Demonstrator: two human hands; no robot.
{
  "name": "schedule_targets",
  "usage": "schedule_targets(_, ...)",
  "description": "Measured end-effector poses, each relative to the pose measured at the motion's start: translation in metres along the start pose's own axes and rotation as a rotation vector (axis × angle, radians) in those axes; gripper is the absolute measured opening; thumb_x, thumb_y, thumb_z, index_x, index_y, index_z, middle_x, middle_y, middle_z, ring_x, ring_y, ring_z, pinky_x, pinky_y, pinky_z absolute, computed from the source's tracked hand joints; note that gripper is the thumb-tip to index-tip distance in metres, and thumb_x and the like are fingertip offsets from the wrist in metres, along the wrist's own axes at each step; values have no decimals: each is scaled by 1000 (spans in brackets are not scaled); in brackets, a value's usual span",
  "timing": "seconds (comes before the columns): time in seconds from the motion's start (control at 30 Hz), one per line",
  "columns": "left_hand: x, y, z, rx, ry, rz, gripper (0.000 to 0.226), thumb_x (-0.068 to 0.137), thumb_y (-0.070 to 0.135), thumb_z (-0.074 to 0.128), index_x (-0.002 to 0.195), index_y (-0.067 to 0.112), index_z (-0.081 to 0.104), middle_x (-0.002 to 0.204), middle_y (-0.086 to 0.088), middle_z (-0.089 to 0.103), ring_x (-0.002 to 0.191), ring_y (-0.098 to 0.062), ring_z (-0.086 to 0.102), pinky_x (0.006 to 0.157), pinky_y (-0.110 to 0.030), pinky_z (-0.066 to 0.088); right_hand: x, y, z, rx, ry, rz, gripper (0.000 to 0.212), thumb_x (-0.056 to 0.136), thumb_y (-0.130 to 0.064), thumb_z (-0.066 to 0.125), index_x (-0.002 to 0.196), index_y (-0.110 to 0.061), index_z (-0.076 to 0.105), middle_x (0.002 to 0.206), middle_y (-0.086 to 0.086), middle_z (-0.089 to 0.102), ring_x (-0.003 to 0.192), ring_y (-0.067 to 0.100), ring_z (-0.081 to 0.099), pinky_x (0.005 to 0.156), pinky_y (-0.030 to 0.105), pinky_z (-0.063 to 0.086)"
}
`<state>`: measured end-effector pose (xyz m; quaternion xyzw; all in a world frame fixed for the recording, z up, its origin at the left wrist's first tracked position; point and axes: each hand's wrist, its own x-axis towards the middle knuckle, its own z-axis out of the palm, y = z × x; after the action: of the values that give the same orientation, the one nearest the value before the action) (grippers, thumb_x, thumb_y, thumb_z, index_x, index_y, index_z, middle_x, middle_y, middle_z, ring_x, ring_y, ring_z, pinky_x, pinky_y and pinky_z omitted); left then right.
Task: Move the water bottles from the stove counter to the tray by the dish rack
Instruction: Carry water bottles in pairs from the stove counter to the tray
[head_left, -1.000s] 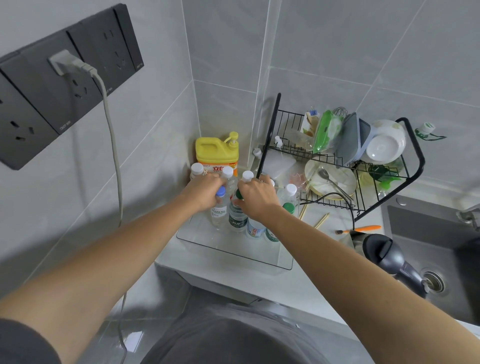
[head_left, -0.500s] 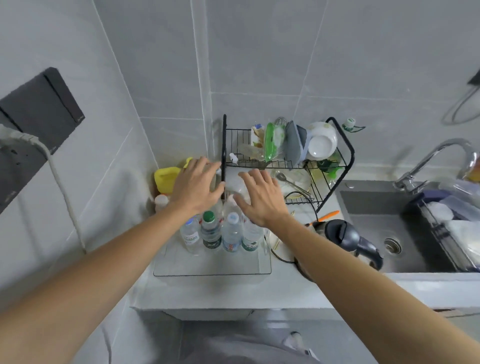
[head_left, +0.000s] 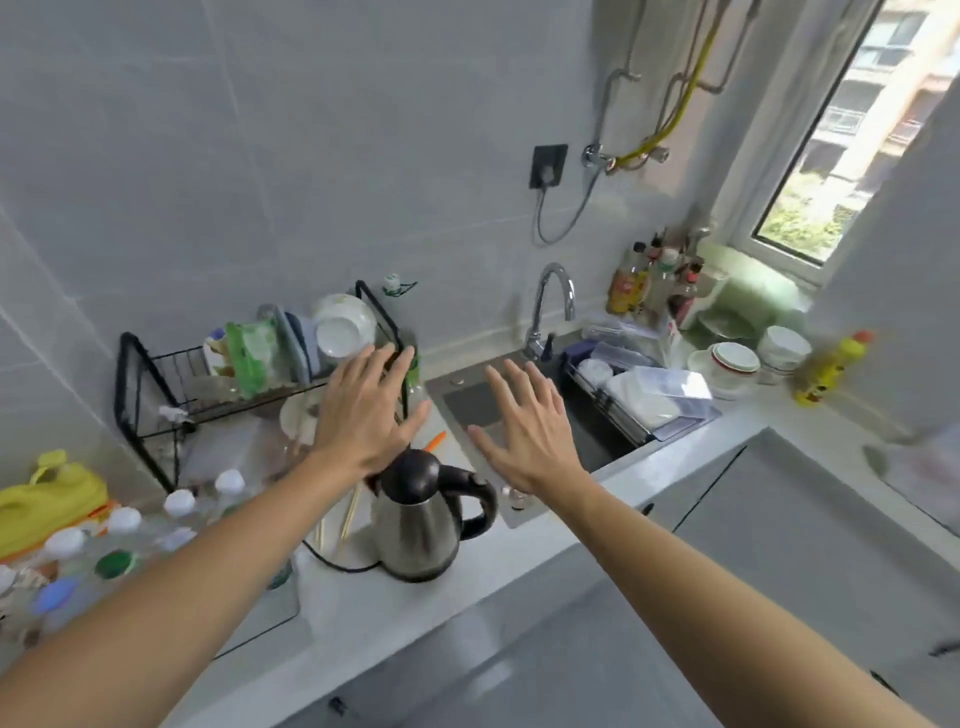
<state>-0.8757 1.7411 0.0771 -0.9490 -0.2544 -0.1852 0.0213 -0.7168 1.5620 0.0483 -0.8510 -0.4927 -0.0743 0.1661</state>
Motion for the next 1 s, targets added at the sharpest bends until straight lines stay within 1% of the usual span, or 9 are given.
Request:
schedule_targets(0.13, 40, 127, 23, -25, -21, 111, 76, 94, 68, 32, 155, 22, 36, 156, -10, 44, 145, -32, 36, 118, -50, 30, -51, 115, -44, -37, 20, 140, 86, 92, -73, 35, 163, -27, 19, 170, 7, 22, 157, 35, 13, 126, 53, 16)
schedule_targets(0.27, 72, 262, 41, -52, -38, 251, 76, 95, 68, 32, 158, 24, 32, 158, -8, 41, 148, -30, 34, 120, -50, 28, -103, 231, -91, -50, 55, 312, 83, 92, -71, 38, 161, -27, 23, 169, 10, 21, 157, 37, 13, 125, 54, 17)
schedule_targets(0.47, 118, 441, 66, -158, -80, 483, 75, 93, 67, 35, 153, 22, 42, 154, -8, 46, 144, -31, 38, 116, -52, 34, -184, 368, -155, -133, 84, 570, 84, 93, -68, 43, 163, -27, 21, 170, 10, 21, 156, 36, 14, 125, 53, 17)
schedule_targets(0.6, 149, 551, 91, -218, -101, 654, 75, 94, 67, 35, 154, 22, 41, 154, -9, 45, 142, -32, 40, 115, -51, 35, -234, 447, -180, -200, 106, 741, 86, 91, -71, 40, 163, -28, 21, 169, 9, 23, 155, 35, 17, 125, 53, 16)
schedule_targets(0.7, 169, 634, 116, -280, -127, 780, 76, 94, 67, 34, 154, 21, 41, 155, -11, 46, 145, -33, 39, 117, -52, 33, -269, 502, -193, -239, 117, 836, 88, 91, -72, 38, 164, -28, 16, 171, 7, 15, 157, 34, 10, 127, 53, 12)
schedule_targets(0.77, 180, 688, 131, -328, -126, 871, 75, 95, 67, 35, 153, 20, 41, 152, -10, 48, 143, -33, 40, 117, -50, 31, -292, 536, -205, -253, 143, 911, 87, 92, -71, 39, 164, -28, 17, 172, 6, 14, 158, 33, 9, 127, 53, 11)
schedule_targets(0.87, 194, 769, 148, -407, -161, 983, 74, 95, 66, 33, 151, 18, 41, 149, -9, 50, 138, -31, 44, 112, -48, 35, -332, 579, -223, -279, 170, 1043, 85, 93, -70, 38, 164, -27, 19, 172, 3, 17, 159, 30, 10, 126, 54, 13)
schedule_targets(0.93, 193, 819, 155, -451, -206, 1065, 77, 95, 67, 32, 153, 17, 41, 153, -10, 47, 142, -33, 41, 112, -51, 37, -364, 599, -235, -319, 179, 1140, 85, 94, -70, 39, 165, -28, 17, 172, 1, 18, 159, 28, 11, 126, 54, 13)
schedule_targets(1.0, 187, 867, 159, -480, -226, 1160, 78, 95, 67, 31, 154, 17, 41, 155, -12, 46, 145, -34, 39, 114, -53, 36, -395, 613, -252, -359, 205, 1250, 86, 94, -70, 39, 165, -29, 15, 172, 0, 16, 159, 27, 11, 127, 52, 11)
